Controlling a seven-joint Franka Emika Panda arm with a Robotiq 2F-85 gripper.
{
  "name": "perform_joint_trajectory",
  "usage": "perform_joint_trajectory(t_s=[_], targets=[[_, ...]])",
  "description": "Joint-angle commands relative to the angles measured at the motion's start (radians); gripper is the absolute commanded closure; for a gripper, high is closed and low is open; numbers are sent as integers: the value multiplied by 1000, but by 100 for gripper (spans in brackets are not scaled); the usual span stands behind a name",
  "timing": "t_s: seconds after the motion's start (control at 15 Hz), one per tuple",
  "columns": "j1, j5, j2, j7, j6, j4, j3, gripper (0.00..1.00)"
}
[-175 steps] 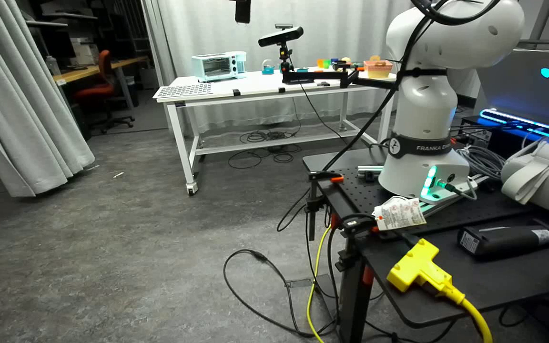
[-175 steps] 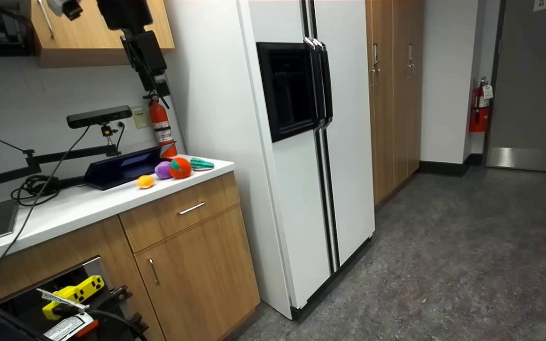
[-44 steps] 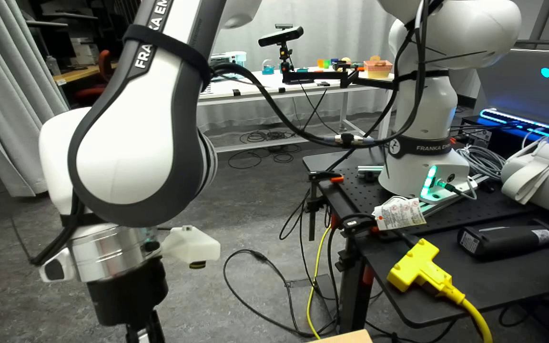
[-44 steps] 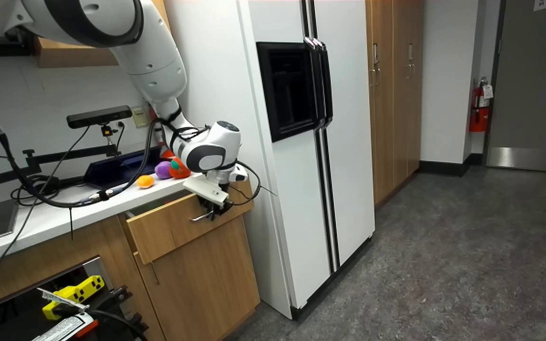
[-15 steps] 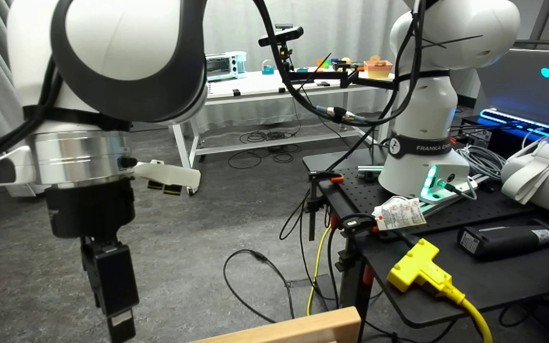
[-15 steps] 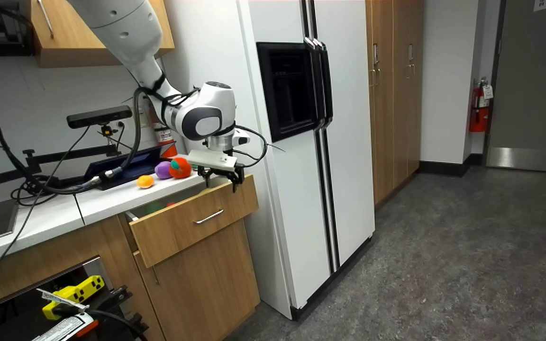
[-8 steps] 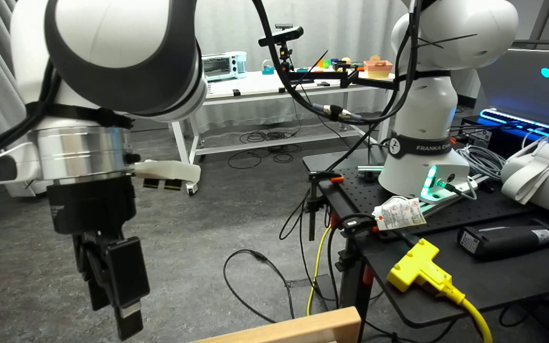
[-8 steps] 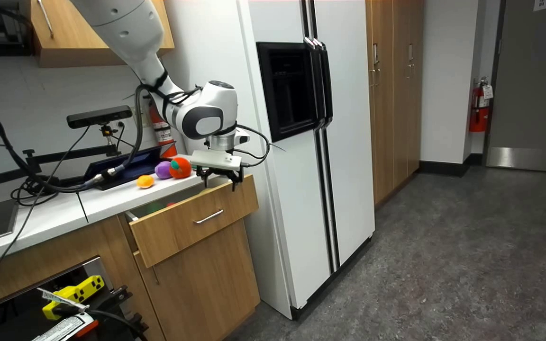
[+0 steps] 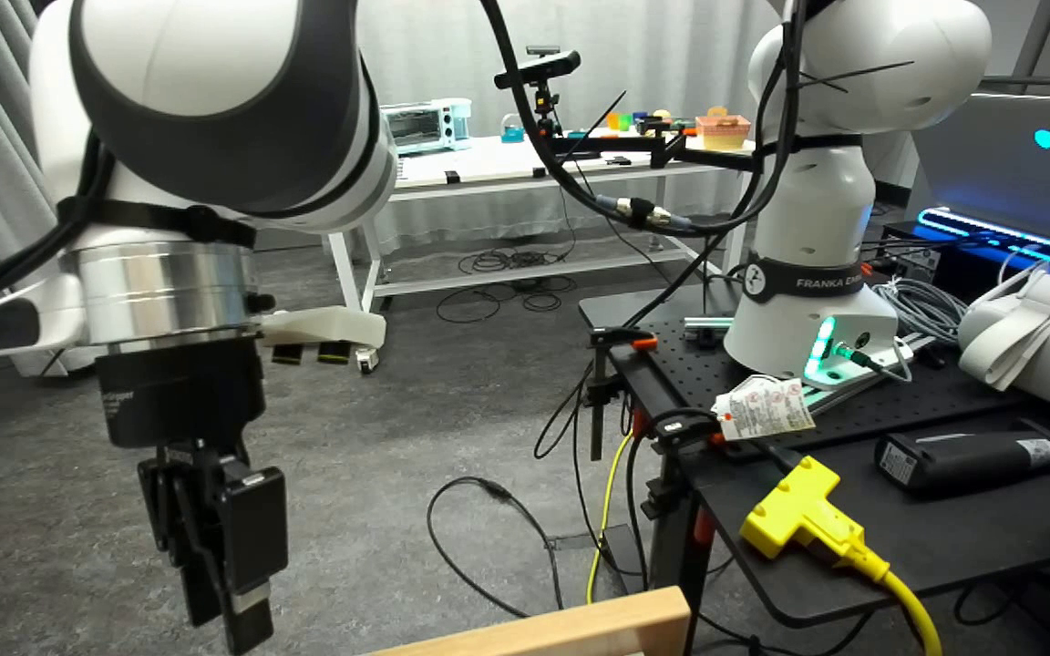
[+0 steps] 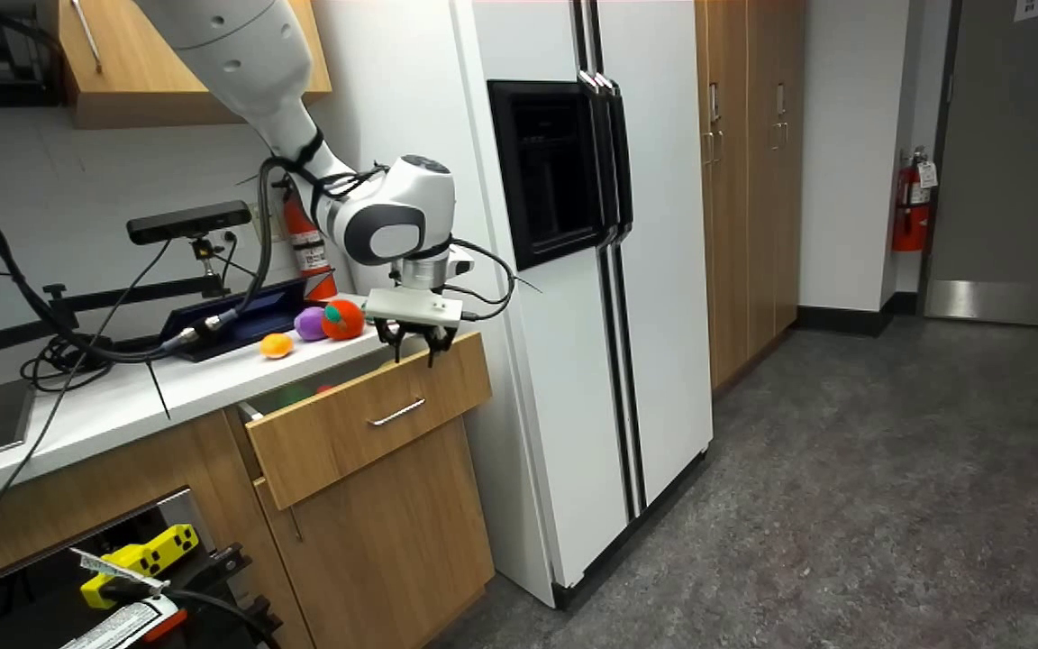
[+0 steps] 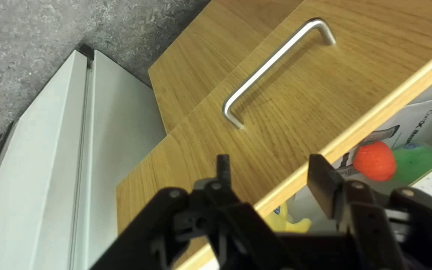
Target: Open the drawer on the right
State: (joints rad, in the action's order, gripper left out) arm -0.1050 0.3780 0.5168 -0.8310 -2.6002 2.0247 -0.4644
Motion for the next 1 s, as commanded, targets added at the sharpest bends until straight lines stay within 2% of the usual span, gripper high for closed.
perform_joint_trajectory(t_s=[0.0, 0.2, 0.27, 0.4, 0.47, 0.93], targets=[[-28, 61, 3, -107, -12, -4, -29, 73], [-45, 121, 15, -195, -42, -9, -54, 95], [-51, 141, 17, -219, -40, -10, -62, 100], [-53, 166, 16, -249, -26, -10, -64, 100], [-13, 136, 7, -193, -25, -7, -23, 99], [-16, 146, 10, -219, -29, -8, -28, 100]])
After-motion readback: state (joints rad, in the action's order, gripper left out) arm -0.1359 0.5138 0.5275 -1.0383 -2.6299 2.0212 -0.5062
